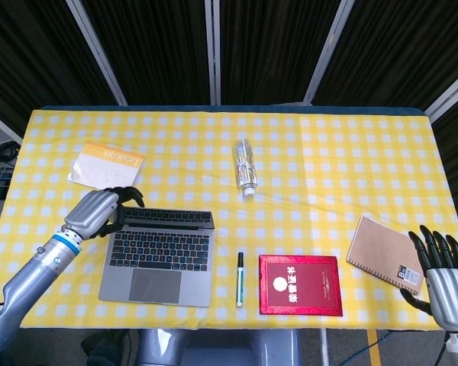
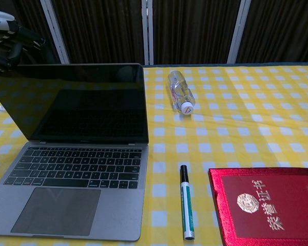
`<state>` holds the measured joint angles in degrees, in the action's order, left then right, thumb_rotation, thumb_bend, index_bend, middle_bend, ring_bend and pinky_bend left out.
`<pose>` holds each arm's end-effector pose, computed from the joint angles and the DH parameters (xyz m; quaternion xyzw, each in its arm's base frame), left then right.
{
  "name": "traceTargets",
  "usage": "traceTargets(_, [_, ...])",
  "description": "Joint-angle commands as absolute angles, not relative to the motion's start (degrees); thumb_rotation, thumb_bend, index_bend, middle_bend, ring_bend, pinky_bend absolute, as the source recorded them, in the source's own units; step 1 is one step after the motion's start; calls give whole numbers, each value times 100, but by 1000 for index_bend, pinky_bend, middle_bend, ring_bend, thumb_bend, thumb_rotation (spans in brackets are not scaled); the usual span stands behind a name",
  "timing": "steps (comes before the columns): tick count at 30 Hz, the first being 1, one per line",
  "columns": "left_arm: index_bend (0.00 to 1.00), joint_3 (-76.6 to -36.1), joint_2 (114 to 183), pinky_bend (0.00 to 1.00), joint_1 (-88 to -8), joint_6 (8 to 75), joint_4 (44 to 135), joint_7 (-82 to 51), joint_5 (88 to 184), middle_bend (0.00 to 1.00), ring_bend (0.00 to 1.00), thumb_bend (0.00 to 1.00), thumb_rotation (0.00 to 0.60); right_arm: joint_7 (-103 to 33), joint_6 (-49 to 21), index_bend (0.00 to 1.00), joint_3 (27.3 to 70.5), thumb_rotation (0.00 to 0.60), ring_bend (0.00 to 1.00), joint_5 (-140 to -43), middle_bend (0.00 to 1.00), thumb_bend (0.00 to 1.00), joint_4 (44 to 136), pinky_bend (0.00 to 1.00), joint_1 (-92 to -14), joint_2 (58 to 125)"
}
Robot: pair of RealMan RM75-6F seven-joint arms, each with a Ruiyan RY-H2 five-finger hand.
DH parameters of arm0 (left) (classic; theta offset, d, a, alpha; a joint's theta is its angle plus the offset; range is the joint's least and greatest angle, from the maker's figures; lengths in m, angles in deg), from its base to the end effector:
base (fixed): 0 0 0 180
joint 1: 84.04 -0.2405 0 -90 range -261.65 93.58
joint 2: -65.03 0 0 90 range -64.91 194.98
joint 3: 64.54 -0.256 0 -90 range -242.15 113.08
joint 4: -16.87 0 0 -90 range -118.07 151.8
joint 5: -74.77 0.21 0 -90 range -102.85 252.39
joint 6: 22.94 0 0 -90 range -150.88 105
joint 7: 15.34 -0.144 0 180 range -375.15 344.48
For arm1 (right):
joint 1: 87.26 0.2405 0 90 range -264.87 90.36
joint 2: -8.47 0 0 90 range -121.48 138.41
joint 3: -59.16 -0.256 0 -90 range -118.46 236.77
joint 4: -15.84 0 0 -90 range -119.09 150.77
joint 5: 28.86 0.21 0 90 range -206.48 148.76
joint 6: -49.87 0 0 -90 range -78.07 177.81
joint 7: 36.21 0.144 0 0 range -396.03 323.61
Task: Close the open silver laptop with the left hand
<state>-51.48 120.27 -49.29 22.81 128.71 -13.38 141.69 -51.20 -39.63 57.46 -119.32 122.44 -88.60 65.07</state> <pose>-0.1568 0.3046 0.1169 -0.7029 -0.4955 -0.3768 0.3442 -0.2747 -0.1435 0.1825 0.6132 -0.3420 0.3457 0.6225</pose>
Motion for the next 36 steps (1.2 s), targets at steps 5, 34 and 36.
traceTargets(5, [376,-5333,11713,269,-5023,1943,12907,-550,14683,233,237,1000,600,-5116,-4010,0,5756,600,0,-11977,0,0,12253,0,-8877,6501])
traceTargets(34, [382,-6673,11498,270,-5314,2156,12808,1416,17224,233,237,1000,600,-5032,-4187,0,5795,600,0,-12127,0,0,12295,0,-8968,6434])
traceTargets(36, [382,-6736,11534,270,-5325,2198,12768,1466,17304,233,237,1000,600,-5029,-4189,0,5796,600,0,-12130,0,0,12294,0,-8969,6433])
